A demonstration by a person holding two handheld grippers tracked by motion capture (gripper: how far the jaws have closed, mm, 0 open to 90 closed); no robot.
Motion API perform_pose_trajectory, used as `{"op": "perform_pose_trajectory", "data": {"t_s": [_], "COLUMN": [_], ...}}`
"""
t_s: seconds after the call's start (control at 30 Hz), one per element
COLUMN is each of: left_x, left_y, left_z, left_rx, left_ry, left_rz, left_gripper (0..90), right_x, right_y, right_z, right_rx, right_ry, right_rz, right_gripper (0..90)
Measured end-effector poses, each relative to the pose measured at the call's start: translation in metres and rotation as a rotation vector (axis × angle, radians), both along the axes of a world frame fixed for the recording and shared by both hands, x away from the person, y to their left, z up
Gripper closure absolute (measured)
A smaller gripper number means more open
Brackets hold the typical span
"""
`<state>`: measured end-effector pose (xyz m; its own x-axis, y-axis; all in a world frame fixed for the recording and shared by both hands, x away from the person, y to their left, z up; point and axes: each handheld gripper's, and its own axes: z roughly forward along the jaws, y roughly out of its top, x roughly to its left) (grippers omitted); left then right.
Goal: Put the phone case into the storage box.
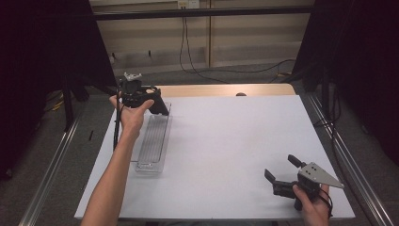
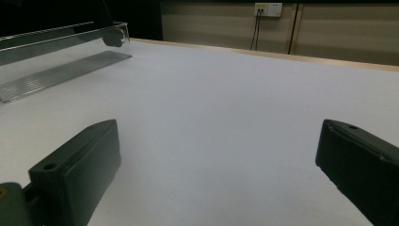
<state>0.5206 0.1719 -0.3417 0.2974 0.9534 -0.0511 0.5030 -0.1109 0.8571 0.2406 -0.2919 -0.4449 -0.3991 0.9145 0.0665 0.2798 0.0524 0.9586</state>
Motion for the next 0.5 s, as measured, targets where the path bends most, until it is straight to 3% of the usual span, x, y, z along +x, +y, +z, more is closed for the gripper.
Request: {"op": "perform_pose_trajectory", "data": {"t_s": [0.5], "left_x": [0.0024], "left_y": [-0.0018], "left_z": [-0.0078], "left_rx": [0.000], "left_ry": [0.003], "left_rz": [-0.003], "left_gripper": [13.7], "right_x": [0.0002], "right_y": [-0.0003], "right_z": [-0.0003], "right_rx": [0.001], "right_ry": [0.003], "right_rz": [-0.002], "right_gripper": [0.1]}}
